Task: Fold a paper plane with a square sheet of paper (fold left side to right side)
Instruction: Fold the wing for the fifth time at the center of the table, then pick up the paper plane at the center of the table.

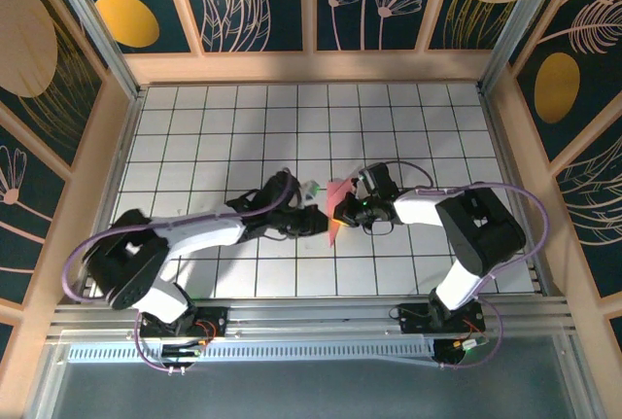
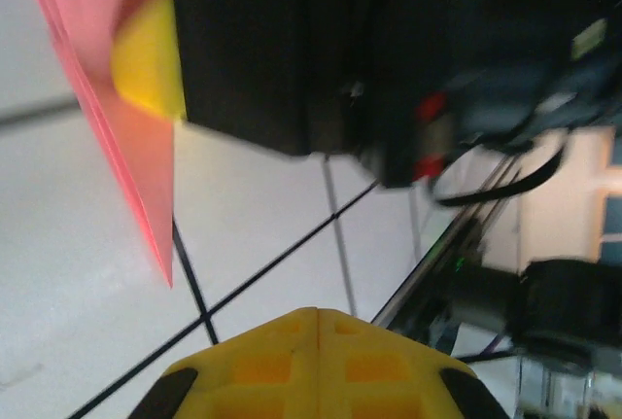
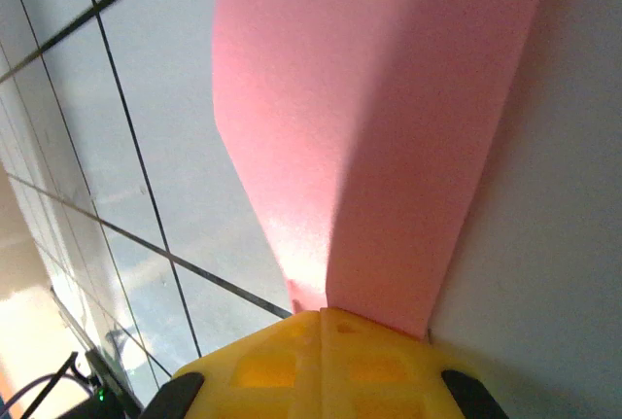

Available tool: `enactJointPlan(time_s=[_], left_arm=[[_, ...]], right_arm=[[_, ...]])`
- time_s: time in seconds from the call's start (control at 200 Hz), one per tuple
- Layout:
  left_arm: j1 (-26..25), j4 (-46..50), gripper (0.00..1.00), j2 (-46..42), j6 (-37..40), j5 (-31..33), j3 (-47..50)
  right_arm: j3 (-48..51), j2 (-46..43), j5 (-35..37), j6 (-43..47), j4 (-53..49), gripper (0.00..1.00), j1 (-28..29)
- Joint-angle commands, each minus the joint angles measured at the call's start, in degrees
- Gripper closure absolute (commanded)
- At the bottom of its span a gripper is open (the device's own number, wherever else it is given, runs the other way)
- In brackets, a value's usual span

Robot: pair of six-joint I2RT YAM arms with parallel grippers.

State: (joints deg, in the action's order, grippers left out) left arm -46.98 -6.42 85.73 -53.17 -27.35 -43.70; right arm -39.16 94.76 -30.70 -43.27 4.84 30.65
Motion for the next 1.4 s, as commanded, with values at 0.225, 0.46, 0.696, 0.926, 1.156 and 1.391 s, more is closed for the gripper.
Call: enactJointPlan(time_s=[0.225,0.46,0.696,0.926,1.156,1.391], left_arm=[[5.1,7.6,0.71,-15.5,5.7,27.1,1.7],[5.1,10.5,0.44,-19.8,6.7,45.3,0.7],[5.1,11.3,0.38,-22.3,7.3,51.2,1.5],[5.2,12.1,0.37,-23.1,6.7,51.7,2.3],[5.1,12.4,0.36,-23.0,6.2,51.2,2.3],[5.1,12.7,0.36,-22.4,6.6,51.6,1.4]], right_arm=[[-8.8,-10.4,13.9,5.2,-16.0,0.66,0.4],[-19.2,-7.9,34.1,5.6,-35.2,0.37,6.8],[-27.8,2.1,43.7,2.6,-41.7,0.32,12.8],[-32.3,9.4,46.1,2.0,-43.0,0.32,14.9],[-33.2,12.8,47.4,2.7,-43.2,0.41,15.0],[-33.1,12.1,47.8,2.7,-43.3,0.66,15.0]])
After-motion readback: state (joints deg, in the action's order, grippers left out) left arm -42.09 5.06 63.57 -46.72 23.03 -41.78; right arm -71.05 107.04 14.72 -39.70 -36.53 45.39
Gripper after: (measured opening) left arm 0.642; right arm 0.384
